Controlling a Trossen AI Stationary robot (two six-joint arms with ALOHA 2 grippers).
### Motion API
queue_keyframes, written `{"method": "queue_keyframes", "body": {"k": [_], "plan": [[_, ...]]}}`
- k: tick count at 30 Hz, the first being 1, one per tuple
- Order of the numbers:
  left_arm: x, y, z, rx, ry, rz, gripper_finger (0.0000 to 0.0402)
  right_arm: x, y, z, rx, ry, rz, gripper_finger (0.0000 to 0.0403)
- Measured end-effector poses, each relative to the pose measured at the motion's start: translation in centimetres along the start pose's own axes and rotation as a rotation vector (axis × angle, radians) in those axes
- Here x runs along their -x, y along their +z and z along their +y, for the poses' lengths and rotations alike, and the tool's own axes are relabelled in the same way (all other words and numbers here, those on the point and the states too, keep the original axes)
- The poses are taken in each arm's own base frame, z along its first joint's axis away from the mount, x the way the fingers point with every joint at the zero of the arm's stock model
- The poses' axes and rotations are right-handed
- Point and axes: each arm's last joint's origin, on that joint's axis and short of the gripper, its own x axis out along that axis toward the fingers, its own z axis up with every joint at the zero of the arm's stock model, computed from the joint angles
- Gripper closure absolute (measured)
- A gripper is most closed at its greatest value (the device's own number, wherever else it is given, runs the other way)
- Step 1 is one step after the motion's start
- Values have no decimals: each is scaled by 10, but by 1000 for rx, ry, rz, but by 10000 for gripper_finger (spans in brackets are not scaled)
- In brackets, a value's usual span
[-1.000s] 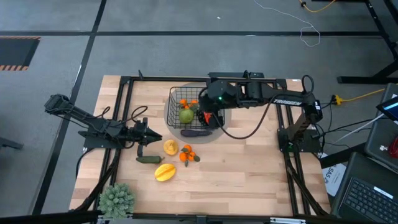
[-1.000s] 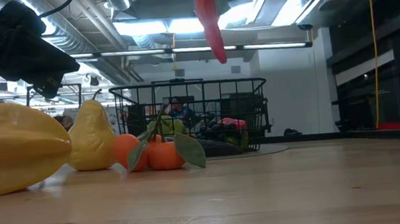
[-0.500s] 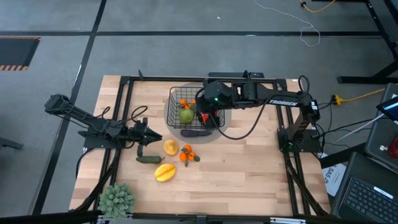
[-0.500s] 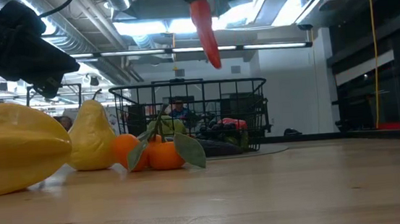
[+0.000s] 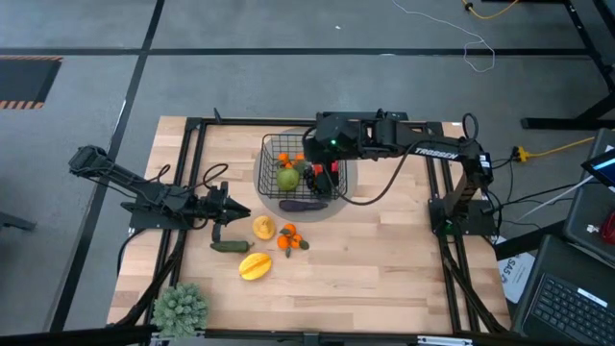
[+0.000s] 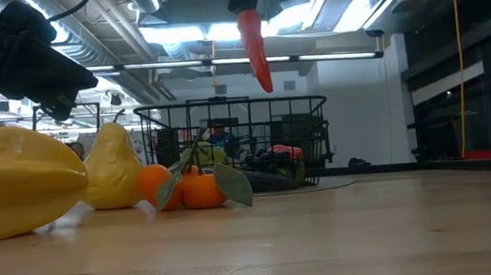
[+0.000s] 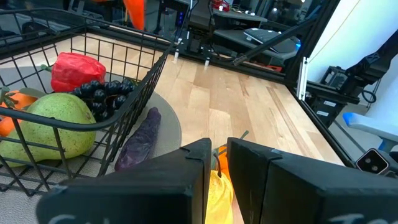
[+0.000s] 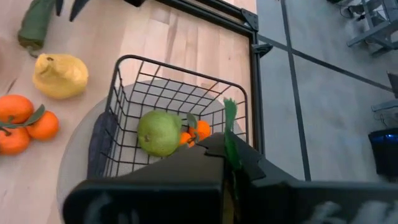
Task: Build produce basket
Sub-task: Put the carrot into the wire organizer
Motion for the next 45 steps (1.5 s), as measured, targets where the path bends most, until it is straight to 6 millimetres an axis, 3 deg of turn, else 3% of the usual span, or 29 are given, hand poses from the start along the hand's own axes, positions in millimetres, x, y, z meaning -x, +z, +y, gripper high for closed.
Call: {"method": "queue_keyframes", "body": {"k": [19,28,45], "plan": [[0,0,0,0,0,0,360,-1,-1,-2,-38,-1,2,403],[0,0,0,0,0,0,360,-1,6,-9,-317,-35,-86,403],[0,0,0,0,0,0,360,0,13,-15,-342,-61,-169,402]]}}
